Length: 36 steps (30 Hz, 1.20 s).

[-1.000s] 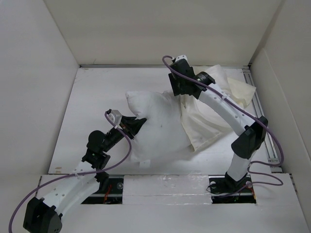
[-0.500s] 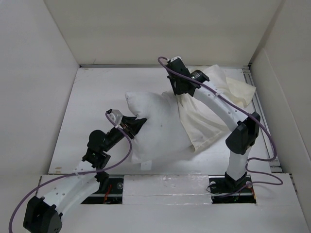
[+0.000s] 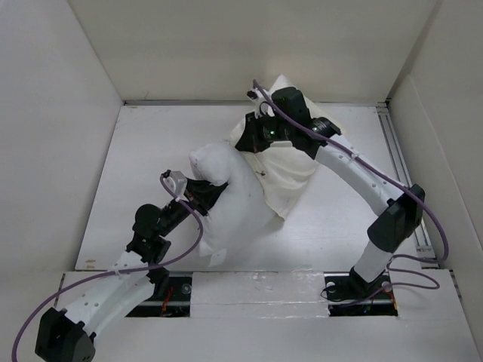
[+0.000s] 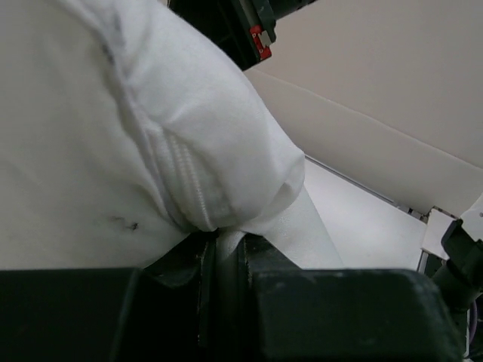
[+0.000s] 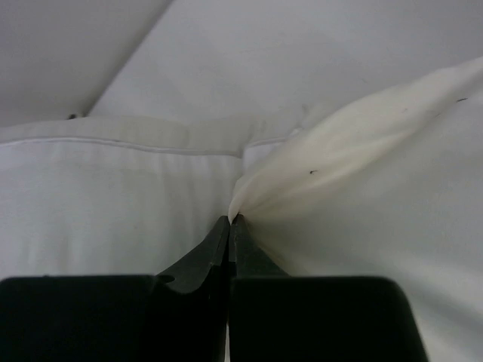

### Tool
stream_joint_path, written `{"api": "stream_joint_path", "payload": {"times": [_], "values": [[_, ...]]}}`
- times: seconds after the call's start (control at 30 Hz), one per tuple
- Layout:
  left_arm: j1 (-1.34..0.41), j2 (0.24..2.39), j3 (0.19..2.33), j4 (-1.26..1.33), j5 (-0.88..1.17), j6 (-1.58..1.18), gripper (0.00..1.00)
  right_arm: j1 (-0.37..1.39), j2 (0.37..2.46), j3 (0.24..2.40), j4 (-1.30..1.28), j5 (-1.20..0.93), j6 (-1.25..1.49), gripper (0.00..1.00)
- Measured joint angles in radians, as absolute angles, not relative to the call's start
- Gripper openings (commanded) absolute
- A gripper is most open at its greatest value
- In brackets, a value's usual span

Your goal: Put the pillow into the pillowcase

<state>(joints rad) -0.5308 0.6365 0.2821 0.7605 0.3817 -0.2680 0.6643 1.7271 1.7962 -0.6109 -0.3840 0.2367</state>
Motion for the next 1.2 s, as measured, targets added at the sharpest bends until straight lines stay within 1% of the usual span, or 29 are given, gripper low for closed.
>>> {"api": "stream_joint_path", "payload": {"times": [0.1,0.2,0.3,0.43,0.6,0.67,0.77,0.87,0.93,1.03,1.1,1.13,1.2], "values": [[-0.536,0.627,0.283,0.776,0.382,-0.268,0.05,0.662,1.7,1.7,-0.442,-0.558,0.327,0.0],[-0.539,0.627,0.284,0.785,0.39,-0.268,0.05,0.662,1.681,1.665,-0.355,-0.627,0.4,0.0],[-0.543,0.626,0.285,0.803,0.395,-0.267,0.05,0.673,1.63,1.641,-0.286,-0.645,0.466,0.0],[-0.545,0.626,0.3,0.813,0.389,-0.258,0.05,0.721,1.528,1.639,-0.258,-0.643,0.506,0.0],[-0.55,0.669,0.396,0.812,0.353,-0.242,0.04,0.745,1.404,1.636,-0.197,-0.655,0.521,0.0],[-0.548,0.715,0.426,0.811,0.339,-0.237,0.02,0.733,1.341,1.596,-0.158,-0.66,0.519,0.0],[-0.541,0.786,0.432,0.81,0.324,-0.234,0.02,0.712,1.262,1.464,-0.101,-0.669,0.503,0.0],[-0.535,0.838,0.393,0.815,0.313,-0.239,0.01,0.704,1.257,1.361,-0.084,-0.638,0.474,0.0],[-0.535,0.841,0.347,0.794,0.297,-0.245,0.01,0.699,1.285,1.305,-0.094,-0.573,0.448,0.0],[-0.533,0.822,0.282,0.747,0.228,-0.246,0.0,0.693,1.354,1.196,-0.12,-0.496,0.428,0.0],[-0.529,0.773,0.239,0.745,0.159,-0.247,0.0,0.693,1.373,1.107,-0.135,-0.445,0.413,0.0],[-0.528,0.739,0.222,0.754,0.126,-0.249,0.0,0.693,1.374,1.071,-0.136,-0.432,0.406,0.01],[-0.528,0.682,0.195,0.775,0.085,-0.253,0.0,0.694,1.374,1.041,-0.107,-0.427,0.395,0.07]]}}
